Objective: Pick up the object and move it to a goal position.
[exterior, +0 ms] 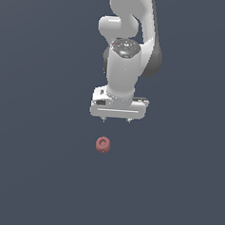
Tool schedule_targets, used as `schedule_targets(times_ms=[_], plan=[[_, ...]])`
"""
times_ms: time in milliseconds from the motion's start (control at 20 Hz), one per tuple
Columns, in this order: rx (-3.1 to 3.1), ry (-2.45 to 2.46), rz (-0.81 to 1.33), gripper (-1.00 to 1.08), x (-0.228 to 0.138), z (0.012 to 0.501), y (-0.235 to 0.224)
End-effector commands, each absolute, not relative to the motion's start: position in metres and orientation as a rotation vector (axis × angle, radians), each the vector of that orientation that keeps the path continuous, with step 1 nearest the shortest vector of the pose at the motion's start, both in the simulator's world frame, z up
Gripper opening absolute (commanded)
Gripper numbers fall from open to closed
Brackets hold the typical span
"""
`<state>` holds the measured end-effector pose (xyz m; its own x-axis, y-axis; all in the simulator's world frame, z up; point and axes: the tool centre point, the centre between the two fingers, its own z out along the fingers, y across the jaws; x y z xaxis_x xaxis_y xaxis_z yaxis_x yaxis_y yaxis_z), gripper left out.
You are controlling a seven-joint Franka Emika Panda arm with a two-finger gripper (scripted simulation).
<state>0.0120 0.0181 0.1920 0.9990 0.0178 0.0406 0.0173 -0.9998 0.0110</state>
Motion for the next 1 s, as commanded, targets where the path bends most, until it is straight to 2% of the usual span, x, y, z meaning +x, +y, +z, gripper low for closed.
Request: schedule_targets(times_ms=[0,450,950], plan=[[3.130,0.028,0.064,1.00,0.012,0.192,0.018],[3.158,0.075,0.072,1.00,0.014,0.205,0.047],[3.157,0.070,0.069,1.00,0.017,0.199,0.042]])
